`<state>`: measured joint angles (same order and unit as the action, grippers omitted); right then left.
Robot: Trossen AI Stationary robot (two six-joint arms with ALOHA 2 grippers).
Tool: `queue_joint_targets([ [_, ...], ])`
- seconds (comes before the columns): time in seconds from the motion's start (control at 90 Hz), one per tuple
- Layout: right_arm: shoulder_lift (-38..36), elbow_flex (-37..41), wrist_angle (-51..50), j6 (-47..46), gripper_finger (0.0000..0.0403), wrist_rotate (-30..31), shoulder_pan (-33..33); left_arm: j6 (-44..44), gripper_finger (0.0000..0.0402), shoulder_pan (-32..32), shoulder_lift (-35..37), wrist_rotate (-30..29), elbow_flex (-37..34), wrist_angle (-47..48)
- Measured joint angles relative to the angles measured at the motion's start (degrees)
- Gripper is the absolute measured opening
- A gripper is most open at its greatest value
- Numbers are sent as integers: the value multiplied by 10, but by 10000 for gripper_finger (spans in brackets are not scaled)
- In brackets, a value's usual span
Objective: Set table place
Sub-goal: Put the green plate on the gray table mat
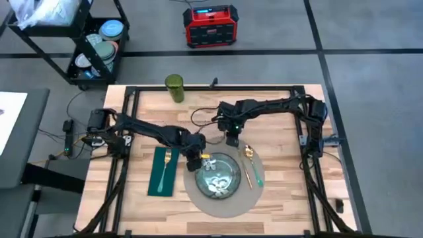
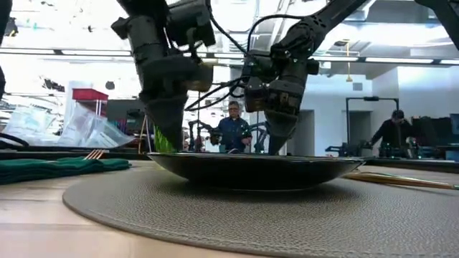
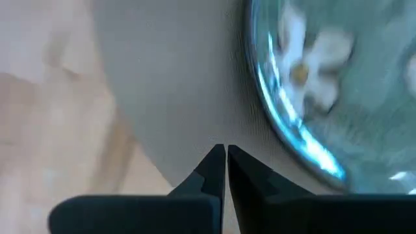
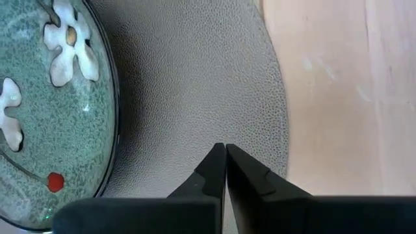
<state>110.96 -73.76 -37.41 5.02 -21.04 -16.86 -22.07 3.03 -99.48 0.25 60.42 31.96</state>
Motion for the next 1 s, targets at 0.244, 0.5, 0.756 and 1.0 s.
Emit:
queue_joint_targets([
  [0.244,0,0,-7,1,0,0,5,-11,0,7,-26,15,1,-32],
  [0.5,0,0,-12,0,0,0,7,51,0,2,-39,14,3,11],
  [0.756,0,0,-18,3,0,0,7,69,0,-14,-63,11,4,28],
  [1.0,0,0,-21,11,0,0,7,100,0,-64,-61,-13,3,82],
])
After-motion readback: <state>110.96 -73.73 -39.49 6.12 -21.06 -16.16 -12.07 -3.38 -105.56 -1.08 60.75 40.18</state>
